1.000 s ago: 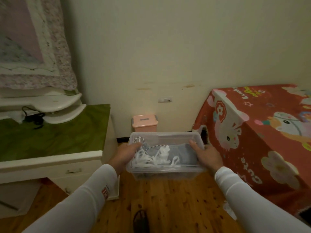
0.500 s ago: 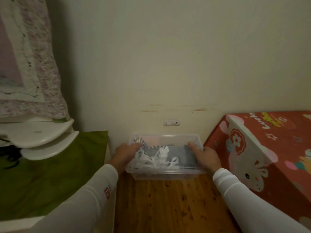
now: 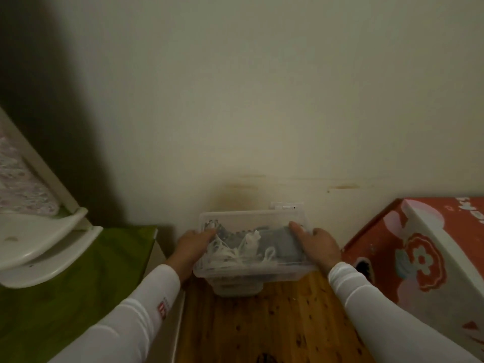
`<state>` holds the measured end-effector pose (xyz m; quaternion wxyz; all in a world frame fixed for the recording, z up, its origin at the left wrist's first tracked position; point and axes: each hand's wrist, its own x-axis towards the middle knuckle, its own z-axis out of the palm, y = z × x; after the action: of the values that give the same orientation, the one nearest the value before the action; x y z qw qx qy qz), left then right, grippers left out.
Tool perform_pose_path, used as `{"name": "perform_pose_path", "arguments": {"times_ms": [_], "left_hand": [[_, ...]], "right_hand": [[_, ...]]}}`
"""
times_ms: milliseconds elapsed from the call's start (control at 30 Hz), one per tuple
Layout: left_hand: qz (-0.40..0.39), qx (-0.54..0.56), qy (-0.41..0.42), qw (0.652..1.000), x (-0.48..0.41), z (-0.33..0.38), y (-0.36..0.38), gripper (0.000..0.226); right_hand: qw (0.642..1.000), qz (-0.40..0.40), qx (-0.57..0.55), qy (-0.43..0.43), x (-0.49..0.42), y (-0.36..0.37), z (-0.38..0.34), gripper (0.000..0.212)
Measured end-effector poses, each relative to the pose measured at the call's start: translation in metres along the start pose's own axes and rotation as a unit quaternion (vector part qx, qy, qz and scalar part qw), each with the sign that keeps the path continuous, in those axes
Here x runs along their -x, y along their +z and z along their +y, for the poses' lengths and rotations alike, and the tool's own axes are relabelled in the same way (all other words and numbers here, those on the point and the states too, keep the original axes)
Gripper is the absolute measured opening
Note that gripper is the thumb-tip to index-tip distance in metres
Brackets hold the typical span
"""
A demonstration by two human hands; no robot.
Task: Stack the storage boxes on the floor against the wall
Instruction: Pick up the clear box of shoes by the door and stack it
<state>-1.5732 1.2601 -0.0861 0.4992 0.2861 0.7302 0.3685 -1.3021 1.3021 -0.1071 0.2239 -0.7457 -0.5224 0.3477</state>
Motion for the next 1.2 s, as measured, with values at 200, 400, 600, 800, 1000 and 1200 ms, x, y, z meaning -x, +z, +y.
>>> {"name": "perform_pose_path", "arguments": {"times_ms": [200,400,600,800,1000,1200], "left_hand": [[0.028,0.027,-0.028,0.999,-0.055,0.024,0.019,0.053],[0.059,0.01,-0.056,0.997,-0.104,0.032,0.018,0.051],[0.04,0.027,-0.086,0.995,-0.154,0.032,0.012,0.053],[-0.013,0.044,-0.115,0.992,-0.217,0.032,0.001,0.054],[-0.02,0.013,-0.119,0.993,-0.259,0.022,-0.002,0.058],[-0.015,-0.005,-0.147,0.989,-0.29,0.004,0.003,0.054]], "right_hand": [[0.999,-0.043,-0.001,-0.008,-0.084,0.008,-0.018,0.069],[0.997,-0.076,-0.004,0.008,-0.13,0.035,-0.035,0.066],[0.995,-0.081,-0.042,0.034,-0.152,0.062,-0.047,0.056],[0.993,-0.064,-0.056,0.079,-0.175,0.099,-0.061,0.059],[0.984,-0.066,-0.095,0.139,-0.194,0.127,-0.061,0.067],[0.978,-0.076,-0.102,0.168,-0.222,0.153,-0.049,0.065]]}}
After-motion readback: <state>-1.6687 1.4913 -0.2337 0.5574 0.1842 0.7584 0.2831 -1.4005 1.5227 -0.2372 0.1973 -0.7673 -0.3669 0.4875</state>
